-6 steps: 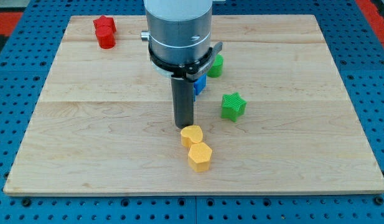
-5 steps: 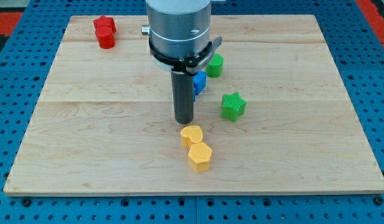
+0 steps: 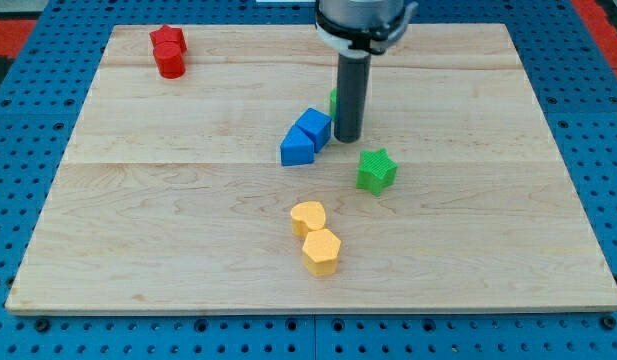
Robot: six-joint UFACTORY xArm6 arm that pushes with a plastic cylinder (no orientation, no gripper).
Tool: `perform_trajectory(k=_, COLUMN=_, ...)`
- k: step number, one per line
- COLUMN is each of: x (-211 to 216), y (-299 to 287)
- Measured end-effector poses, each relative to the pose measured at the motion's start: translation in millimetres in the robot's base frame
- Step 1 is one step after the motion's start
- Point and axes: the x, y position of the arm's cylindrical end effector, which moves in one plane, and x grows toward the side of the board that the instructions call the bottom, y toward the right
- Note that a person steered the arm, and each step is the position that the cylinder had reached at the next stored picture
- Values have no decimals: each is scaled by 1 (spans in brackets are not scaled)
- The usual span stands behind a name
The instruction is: Slide the blue triangle parallel to the left of the yellow heart
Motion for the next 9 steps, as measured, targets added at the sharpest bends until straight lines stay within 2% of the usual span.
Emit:
perform_trajectory(k=1, x=1, y=-23)
perform_trajectory(k=3, x=39, y=-68)
perform_trajectory(k=5, x=70, y=-75)
perform_trajectory(k=6, x=86, y=-100)
perform_trajectory(k=8, x=137, y=-109)
perform_trajectory(k=9, x=140, y=-169)
